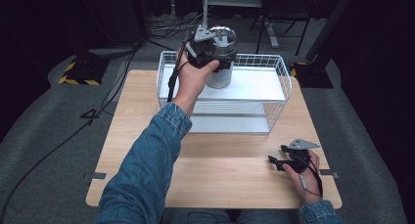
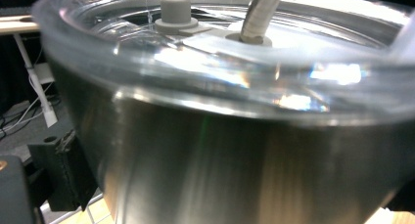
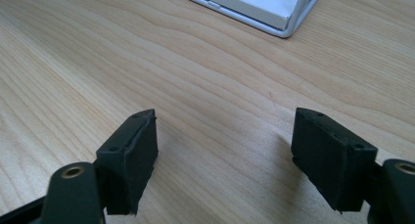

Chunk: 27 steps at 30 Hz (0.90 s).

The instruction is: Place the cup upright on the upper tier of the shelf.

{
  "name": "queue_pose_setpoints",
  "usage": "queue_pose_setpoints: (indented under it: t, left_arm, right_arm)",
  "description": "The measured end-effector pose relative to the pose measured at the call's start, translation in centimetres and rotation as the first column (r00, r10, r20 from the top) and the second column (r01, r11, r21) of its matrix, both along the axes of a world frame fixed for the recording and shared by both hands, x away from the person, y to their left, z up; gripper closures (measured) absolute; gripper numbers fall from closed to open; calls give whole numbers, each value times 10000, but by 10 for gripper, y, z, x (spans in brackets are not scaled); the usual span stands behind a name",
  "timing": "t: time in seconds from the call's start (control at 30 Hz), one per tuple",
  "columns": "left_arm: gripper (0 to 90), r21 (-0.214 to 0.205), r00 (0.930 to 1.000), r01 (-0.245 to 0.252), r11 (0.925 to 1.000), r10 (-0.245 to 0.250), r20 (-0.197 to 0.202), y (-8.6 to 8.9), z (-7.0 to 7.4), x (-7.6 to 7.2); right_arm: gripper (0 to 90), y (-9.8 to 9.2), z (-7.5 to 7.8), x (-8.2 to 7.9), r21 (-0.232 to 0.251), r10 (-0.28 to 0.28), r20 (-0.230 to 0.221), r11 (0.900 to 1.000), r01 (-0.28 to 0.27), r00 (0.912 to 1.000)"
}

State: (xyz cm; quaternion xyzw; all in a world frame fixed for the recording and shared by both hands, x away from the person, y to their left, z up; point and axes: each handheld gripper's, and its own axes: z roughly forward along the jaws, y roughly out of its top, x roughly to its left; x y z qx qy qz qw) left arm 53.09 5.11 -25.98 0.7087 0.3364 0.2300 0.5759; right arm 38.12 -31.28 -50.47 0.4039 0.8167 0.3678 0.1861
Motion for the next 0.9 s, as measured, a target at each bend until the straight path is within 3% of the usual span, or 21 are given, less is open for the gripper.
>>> queue_pose_setpoints:
  t: [0.3,0.57,0.63,0.83,0.9]
  left_arm:
    - [29,86,9994,141,9999,-143,321,-3,-4,0]
    - [25,-247,9978,72,9997,-55,665,-3,-9,-1]
    - [23,-214,9966,-211,9995,227,789,-6,-8,-2]
    - [17,75,9911,-188,9998,177,1318,-4,-10,-4]
    - [2,143,9901,-415,9990,393,1345,-5,-9,-5]
  right_arm:
    - [265,0,0,0,-23,33,17,10000,-33,10000]
    - [268,0,0,-2,14,26,19,10000,-26,10000]
    - [268,0,0,-2,3,32,21,10000,-32,10000]
    - [268,0,0,-2,14,28,16,10000,-28,10000]
    - [268,0,0,-2,6,29,19,10000,-29,10000]
